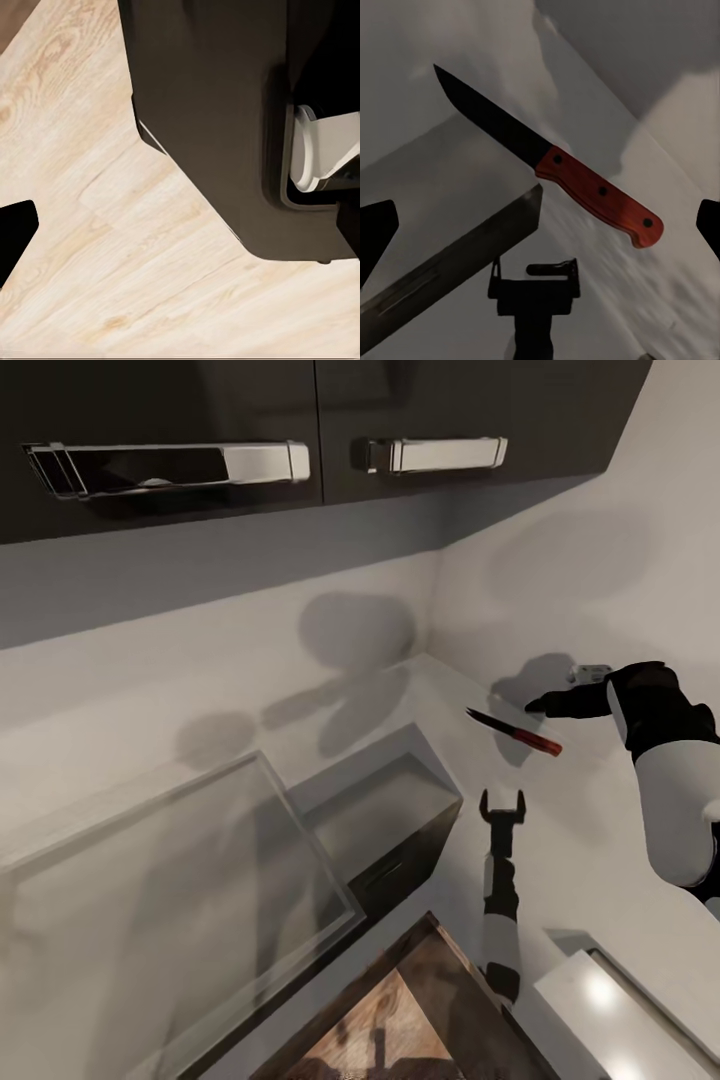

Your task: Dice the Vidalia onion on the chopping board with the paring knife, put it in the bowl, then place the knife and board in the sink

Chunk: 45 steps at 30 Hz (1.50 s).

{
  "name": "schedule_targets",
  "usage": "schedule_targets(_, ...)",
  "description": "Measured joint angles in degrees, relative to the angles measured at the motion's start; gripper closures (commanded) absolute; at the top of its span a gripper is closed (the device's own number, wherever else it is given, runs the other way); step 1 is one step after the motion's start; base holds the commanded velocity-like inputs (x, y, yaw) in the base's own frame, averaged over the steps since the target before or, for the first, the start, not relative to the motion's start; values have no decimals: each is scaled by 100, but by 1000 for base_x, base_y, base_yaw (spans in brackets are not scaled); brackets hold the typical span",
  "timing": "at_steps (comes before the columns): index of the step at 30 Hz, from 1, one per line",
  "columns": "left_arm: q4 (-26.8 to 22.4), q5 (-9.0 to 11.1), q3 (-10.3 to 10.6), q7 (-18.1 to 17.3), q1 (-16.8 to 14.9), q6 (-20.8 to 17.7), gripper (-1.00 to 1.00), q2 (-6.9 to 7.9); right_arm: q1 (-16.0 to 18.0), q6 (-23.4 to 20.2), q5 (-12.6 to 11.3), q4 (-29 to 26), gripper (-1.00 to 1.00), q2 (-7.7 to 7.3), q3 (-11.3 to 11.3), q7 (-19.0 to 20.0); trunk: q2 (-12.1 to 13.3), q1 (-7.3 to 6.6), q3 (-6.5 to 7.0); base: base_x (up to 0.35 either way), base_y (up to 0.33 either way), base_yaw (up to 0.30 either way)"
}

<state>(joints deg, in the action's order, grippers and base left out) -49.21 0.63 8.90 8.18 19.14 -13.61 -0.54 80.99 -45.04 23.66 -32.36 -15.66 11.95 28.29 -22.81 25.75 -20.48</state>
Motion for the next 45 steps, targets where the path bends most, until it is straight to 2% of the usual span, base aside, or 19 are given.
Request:
schedule_targets(3,31,0,26,0,0,7,-100,-1,0,0,6,-2,-100,-4,0,0,0,0,-28,0,0,0)
schedule_targets(5,43,1,147,4,0,8,-100,-2,1,4,8,-2,-100,-5,0,1,0,0,-46,0,0,0)
schedule_targets(8,48,0,218,7,0,9,-100,-1,0,13,14,-2,-100,-11,0,2,0,0,-73,0,0,0)
schedule_targets(11,48,0,258,8,0,9,-100,-1,0,173,16,-2,-100,-17,2,3,0,0,-101,0,0,0)
schedule_targets(28,51,0,280,9,0,9,-100,-1,-5,474,17,-2,-100,-29,7,9,0,0,-257,0,0,0)
schedule_targets(37,51,0,280,9,0,9,-100,-1,-9,728,3,0,-100,-159,7,13,0,0,-339,0,0,0)
schedule_targets(45,51,0,281,9,0,0,-100,-1,-9,825,0,6,-100,-186,6,27,0,0,-413,0,0,0)
